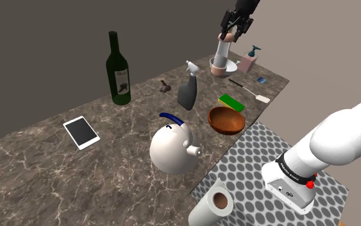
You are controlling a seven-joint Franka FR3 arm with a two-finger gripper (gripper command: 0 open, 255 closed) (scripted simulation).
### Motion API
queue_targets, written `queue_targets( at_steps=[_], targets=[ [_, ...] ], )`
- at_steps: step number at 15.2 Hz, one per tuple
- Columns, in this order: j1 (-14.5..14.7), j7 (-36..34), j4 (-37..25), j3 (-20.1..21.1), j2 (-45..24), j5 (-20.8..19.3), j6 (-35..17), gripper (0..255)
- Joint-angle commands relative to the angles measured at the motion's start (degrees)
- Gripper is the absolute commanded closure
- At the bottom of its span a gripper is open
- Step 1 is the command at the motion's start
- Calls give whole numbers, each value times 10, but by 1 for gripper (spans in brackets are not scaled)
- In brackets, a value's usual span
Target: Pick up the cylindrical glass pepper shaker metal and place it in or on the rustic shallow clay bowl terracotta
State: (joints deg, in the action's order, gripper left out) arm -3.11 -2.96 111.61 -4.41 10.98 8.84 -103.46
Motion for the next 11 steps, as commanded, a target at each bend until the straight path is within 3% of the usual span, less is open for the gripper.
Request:
queue_targets(
  at_steps=[1, 11],
  targets=[
    [2, -10, 35, 6, 41, -2, 4, 255],
    [18, -75, 174, 49, 247, 5, 63, 255]
  ],
)
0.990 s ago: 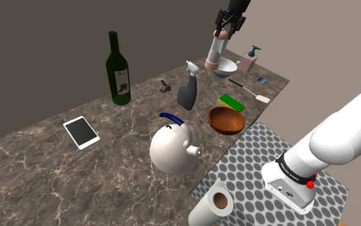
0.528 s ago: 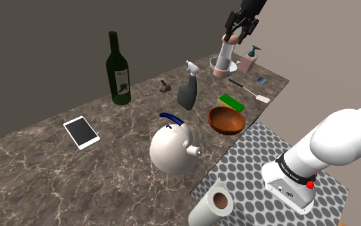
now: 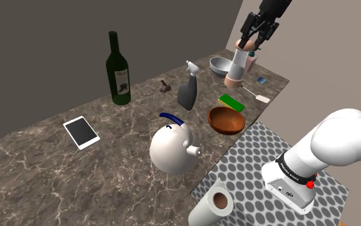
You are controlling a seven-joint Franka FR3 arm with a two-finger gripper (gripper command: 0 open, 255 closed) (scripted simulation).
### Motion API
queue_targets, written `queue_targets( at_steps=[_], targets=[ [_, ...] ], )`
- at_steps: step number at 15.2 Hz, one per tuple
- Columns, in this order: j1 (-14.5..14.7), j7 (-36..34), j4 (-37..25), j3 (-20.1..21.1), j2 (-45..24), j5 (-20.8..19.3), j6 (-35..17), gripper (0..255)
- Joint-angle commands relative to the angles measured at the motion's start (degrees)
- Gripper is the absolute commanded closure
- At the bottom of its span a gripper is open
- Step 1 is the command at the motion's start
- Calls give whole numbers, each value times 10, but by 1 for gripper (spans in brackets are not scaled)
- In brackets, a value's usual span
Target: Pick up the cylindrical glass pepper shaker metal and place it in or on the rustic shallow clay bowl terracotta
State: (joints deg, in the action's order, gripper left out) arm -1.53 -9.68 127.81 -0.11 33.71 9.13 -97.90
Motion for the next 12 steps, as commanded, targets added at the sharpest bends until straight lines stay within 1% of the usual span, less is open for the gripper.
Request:
queue_targets(
  at_steps=[1, 7, 12],
  targets=[
    [4, -15, 22, 10, 40, 5, 16, 255],
    [18, -61, 66, 41, 156, 26, 80, 255],
    [19, -56, 113, 43, 168, 29, 47, 255]
  ],
)
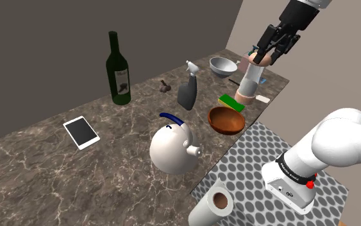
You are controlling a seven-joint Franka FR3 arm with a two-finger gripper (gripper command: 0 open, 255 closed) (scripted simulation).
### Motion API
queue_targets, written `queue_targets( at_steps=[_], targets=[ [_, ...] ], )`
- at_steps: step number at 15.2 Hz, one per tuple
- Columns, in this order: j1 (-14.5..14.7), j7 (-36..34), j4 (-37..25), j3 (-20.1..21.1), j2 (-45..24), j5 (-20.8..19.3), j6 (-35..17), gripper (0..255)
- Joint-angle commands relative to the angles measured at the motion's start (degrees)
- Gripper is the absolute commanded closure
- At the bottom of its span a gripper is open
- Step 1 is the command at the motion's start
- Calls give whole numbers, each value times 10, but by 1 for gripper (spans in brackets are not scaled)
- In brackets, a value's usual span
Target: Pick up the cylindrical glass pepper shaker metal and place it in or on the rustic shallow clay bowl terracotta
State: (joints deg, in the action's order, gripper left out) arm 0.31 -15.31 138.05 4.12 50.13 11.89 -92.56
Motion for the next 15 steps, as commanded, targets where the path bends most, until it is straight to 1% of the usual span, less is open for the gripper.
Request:
queue_targets(
  at_steps=[1, 15],
  targets=[
    [1, 1, 19, 2, 6, 2, -13, 255],
    [4, 16, 137, 11, 27, 13, -110, 255]
  ],
)
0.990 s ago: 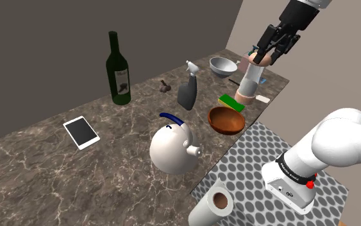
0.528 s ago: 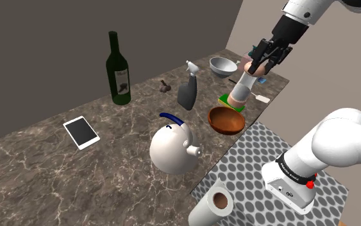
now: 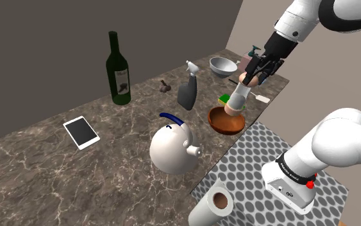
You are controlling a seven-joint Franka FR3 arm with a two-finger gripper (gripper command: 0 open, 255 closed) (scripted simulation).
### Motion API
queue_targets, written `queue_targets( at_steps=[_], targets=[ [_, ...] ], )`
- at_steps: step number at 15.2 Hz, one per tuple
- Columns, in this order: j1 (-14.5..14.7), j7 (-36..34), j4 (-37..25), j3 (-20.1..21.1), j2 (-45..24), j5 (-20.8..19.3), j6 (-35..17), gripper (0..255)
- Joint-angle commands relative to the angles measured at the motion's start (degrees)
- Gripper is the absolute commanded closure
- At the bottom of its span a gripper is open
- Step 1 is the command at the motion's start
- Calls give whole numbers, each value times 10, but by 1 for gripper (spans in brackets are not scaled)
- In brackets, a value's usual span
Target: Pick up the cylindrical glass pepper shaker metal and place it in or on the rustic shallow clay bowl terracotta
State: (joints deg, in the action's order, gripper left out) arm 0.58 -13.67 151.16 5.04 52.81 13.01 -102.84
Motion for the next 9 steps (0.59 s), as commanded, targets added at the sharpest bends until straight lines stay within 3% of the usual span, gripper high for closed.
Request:
queue_targets(
  at_steps=[1, 9],
  targets=[
    [1, 1, 14, 3, 0, 3, -14, 255],
    [4, 8, 58, 7, 0, 9, -58, 255]
  ],
)
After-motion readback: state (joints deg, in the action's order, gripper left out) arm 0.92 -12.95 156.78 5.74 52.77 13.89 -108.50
